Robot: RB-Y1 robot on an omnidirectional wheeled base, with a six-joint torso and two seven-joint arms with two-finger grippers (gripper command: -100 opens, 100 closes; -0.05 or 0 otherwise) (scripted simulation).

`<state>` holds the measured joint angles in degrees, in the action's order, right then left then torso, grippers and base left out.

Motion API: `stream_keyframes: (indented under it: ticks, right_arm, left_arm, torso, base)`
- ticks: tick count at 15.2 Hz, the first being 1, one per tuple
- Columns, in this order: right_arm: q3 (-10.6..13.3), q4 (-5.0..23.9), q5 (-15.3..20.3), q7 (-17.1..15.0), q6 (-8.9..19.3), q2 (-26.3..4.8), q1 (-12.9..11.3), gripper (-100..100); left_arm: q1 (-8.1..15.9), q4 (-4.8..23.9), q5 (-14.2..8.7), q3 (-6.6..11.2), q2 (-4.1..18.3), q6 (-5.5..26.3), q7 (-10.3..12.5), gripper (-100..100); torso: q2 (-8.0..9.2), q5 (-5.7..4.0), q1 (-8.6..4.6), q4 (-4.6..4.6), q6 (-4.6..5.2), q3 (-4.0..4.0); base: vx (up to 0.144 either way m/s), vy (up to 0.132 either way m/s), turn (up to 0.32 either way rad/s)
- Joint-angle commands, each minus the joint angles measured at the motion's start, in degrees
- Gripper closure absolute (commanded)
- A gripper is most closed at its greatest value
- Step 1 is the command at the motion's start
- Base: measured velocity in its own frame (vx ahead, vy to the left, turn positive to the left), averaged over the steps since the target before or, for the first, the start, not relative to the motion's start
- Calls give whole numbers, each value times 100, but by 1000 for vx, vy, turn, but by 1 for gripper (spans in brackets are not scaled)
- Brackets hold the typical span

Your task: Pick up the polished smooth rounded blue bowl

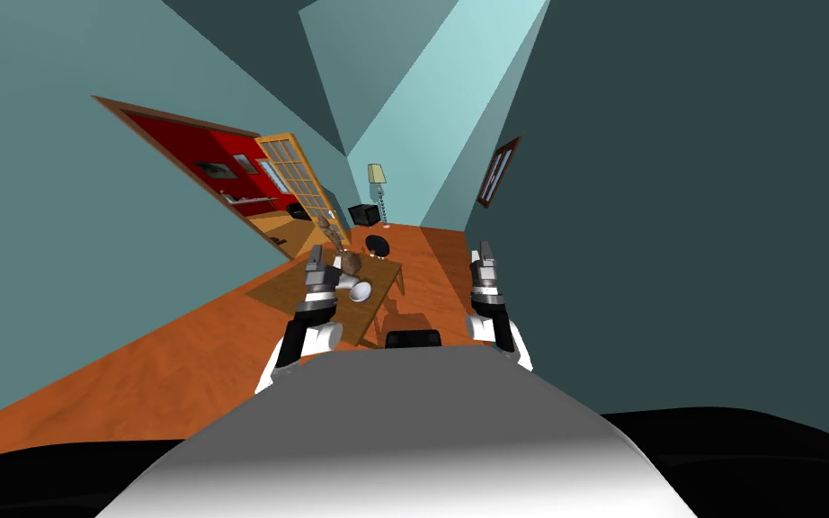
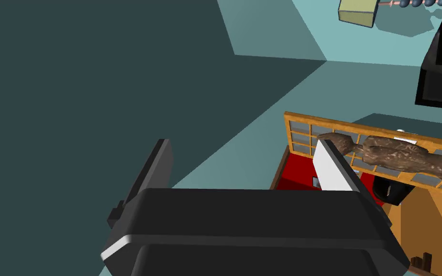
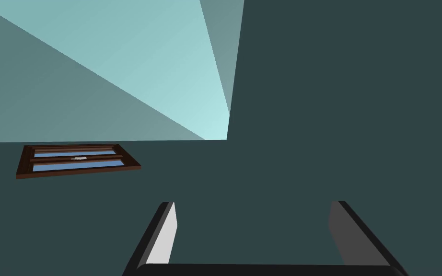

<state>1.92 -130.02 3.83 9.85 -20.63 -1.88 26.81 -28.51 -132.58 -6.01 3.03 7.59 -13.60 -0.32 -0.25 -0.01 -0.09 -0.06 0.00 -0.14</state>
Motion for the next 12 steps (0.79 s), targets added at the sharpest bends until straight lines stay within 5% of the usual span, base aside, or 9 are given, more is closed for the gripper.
stream_keyframes:
  ticks: [1,12]
  right_arm:
    - [0,0,0,0,0,0,0,0]
    - [0,0,0,0,0,0,0,0]
  left_arm:
    - [-99,148,-144,68,133,286,-38,-100]
    - [-370,631,-677,396,489,1500,-95,-100]
  torso:
    - [0,0,0,0,0,0]
    - [-7,0,-1,-1,0,-4]
  base:
    - [63,-39,-9]
    - [65,-28,-7]
